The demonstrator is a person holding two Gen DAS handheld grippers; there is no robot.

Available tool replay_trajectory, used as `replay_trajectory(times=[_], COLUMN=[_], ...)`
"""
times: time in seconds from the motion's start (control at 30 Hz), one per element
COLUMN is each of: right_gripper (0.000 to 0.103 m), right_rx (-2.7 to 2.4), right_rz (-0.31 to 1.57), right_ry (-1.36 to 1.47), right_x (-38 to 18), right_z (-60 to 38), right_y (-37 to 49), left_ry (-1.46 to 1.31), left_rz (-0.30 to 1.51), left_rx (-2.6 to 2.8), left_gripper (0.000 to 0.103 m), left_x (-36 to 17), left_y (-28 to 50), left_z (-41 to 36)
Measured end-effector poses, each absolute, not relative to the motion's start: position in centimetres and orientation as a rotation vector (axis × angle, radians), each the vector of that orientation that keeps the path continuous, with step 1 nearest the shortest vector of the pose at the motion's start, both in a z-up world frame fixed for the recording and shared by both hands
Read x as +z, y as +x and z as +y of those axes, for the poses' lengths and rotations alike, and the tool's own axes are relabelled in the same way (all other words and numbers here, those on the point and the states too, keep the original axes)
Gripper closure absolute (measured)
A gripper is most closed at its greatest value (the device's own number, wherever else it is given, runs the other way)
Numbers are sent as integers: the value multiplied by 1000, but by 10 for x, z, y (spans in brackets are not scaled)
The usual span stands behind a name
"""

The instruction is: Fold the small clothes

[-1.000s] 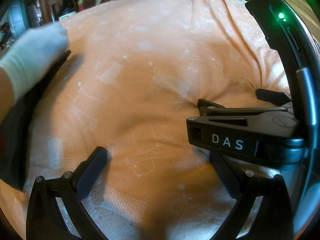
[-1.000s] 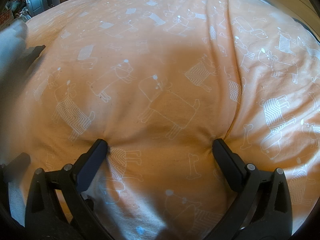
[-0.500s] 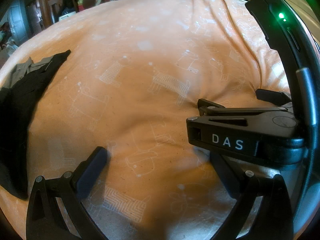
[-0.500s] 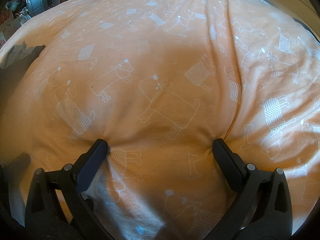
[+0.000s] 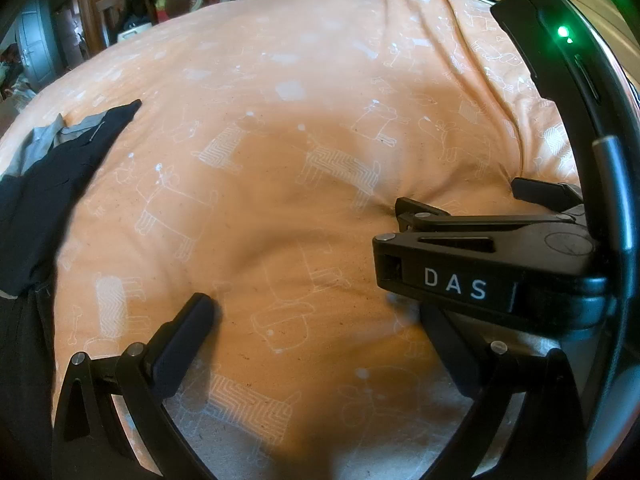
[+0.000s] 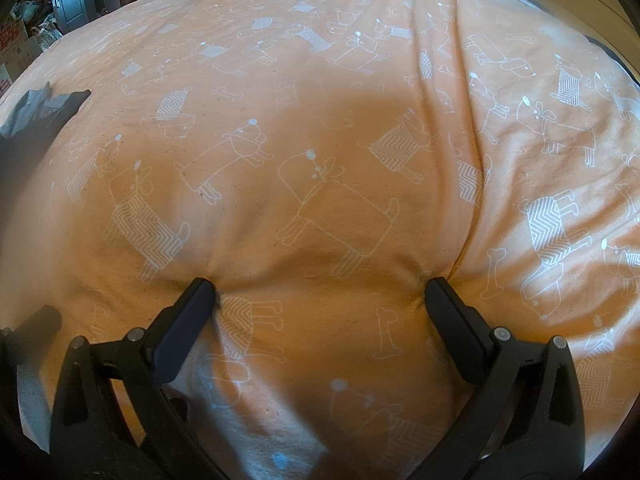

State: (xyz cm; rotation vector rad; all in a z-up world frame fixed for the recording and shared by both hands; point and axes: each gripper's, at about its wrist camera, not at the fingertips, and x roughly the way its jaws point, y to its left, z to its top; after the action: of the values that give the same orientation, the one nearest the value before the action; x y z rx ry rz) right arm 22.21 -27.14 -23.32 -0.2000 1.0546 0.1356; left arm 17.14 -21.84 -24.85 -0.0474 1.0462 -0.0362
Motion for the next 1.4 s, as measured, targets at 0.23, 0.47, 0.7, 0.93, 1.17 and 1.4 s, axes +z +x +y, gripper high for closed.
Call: replay_trajectory(times=[0.23,0.47,0.7,0.93,1.17,1.4], right_gripper=[0,0,0,0,0,0], right_rx=[136,135,136,136,137,137], right_rz=[1054,1054,1052,1052,1052,1052], right_ry=[-200,-201,-201,-201,-201,-201], right_x=[-233,-233,-233,-233,-234,-234], right_z=[-271,-272,-272,-273,-273,-273], right_y=[222,223,223,223,224,224], left_ry=[-47,-53,-52,-52,-52,-53], left_rz=[1046,1046,1047,1046,1046,1046], left_rx=[-36,-37,-36,-35,-34,-34], left_gripper=[0,0,0,0,0,0], left_x=[-249,-249,-248,-248,-248,-248], left_y=[172,172,174,175,175,175], left_z=[-219,-217,-217,-217,-217,-217])
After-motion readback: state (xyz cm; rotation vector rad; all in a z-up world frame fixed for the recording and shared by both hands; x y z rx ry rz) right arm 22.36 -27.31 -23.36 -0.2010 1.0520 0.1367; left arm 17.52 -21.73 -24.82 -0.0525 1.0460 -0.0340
